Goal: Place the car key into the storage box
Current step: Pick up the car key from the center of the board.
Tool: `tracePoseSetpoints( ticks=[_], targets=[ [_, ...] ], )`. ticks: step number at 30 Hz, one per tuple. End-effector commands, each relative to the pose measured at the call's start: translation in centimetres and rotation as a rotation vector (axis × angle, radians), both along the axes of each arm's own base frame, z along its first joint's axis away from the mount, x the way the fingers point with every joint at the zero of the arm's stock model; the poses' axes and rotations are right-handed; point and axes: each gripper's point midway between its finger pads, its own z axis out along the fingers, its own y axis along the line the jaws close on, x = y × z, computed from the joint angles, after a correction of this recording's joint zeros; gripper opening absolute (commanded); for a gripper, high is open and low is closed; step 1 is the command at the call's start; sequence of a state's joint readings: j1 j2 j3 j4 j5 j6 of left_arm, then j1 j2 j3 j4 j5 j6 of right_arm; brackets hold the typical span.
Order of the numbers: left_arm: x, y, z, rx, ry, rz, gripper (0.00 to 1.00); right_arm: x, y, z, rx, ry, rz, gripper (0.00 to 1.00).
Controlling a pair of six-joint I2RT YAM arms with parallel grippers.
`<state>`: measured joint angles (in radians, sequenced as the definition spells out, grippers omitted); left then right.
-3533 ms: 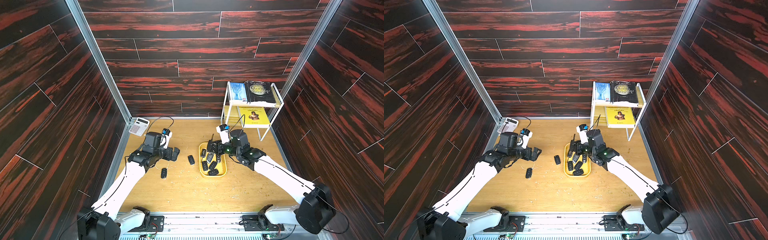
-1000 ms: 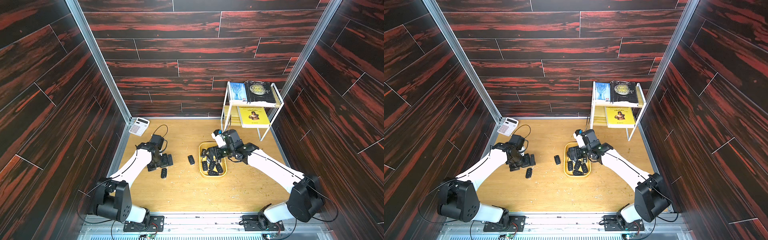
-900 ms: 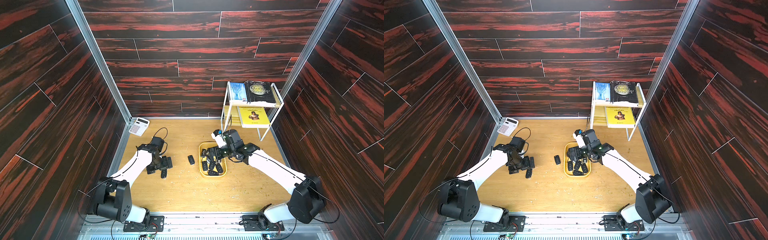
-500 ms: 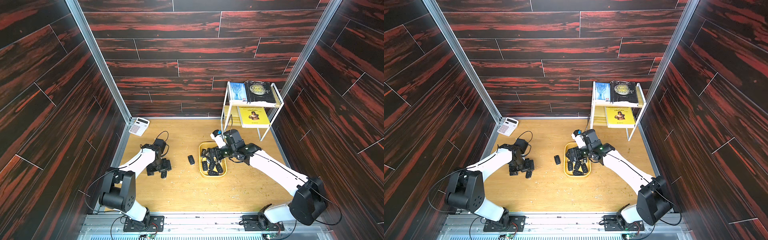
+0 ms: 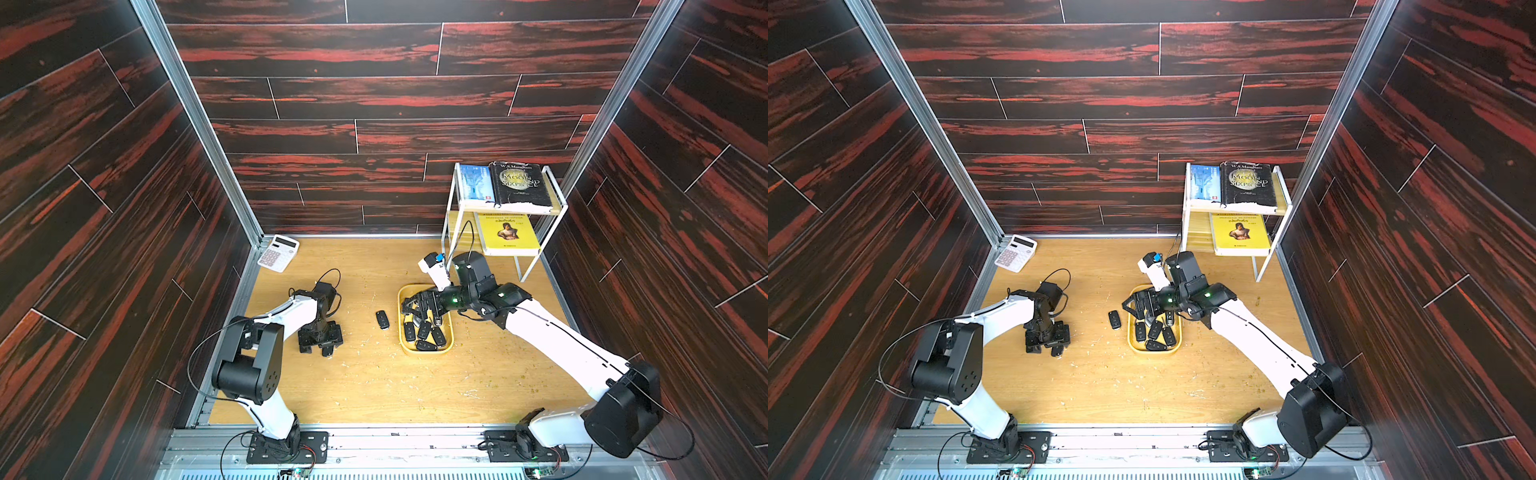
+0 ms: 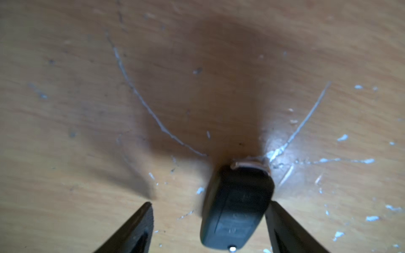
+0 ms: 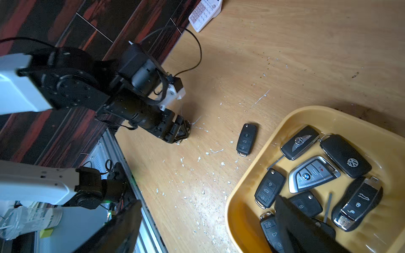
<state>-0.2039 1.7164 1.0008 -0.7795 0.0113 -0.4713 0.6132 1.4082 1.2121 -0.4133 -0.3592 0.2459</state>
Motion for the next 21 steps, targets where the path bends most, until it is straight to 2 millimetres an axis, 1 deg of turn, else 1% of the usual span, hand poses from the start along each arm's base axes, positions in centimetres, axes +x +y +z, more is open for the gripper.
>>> tracePoseSetpoints(
  ticks=[1, 3, 7, 8, 11, 13, 15, 17, 19, 21],
  targets=[
    [0.6, -0.3, -0.5, -0.012, -0.008, -0.013, 0.79, -0.8, 0.1, 0.9, 0.017, 0.015, 0.020, 0.98],
    [0.7, -0.5, -0.7, -0.020, -0.009, -0.019, 0.70, -0.8, 0.0, 0.7, 0.010, 0.015, 0.013, 0.96],
    [0.8, -0.9, -0.7, -0.028, -0.016, -0.032, 0.68, -0.7, -0.5, -0.1, -0.021, 0.018, -0.004, 0.91],
    [0.6, -0.9, -1.3, -0.023, 0.004, -0.034, 0.66, -0.6, -0.6, -0.4, -0.029, 0.017, -0.011, 0.90],
    [0.7, -1.2, -1.3, -0.036, 0.007, -0.038, 0.55, 0.1, -1.4, -1.2, -0.079, 0.005, -0.059, 0.87],
    [0.8, -1.4, -1.3, -0.046, 0.007, -0.038, 0.53, 1.0, -2.5, -2.1, -0.140, -0.008, -0.122, 0.85],
    [0.8, -1.5, -1.3, -0.051, 0.003, -0.040, 0.48, 2.0, -3.9, -3.2, -0.225, -0.023, -0.194, 0.84],
    [0.8, -1.5, -1.1, -0.053, 0.001, -0.041, 0.40, 2.8, -5.5, -4.2, -0.302, -0.036, -0.262, 0.83],
    [0.8, -1.5, -0.9, -0.055, -0.006, -0.045, 0.39, 3.3, -6.8, -5.2, -0.369, -0.046, -0.316, 0.82],
    [0.8, -1.5, -0.8, -0.053, -0.008, -0.048, 0.32, 3.7, -8.0, -6.2, -0.421, -0.046, -0.362, 0.80]
  ],
)
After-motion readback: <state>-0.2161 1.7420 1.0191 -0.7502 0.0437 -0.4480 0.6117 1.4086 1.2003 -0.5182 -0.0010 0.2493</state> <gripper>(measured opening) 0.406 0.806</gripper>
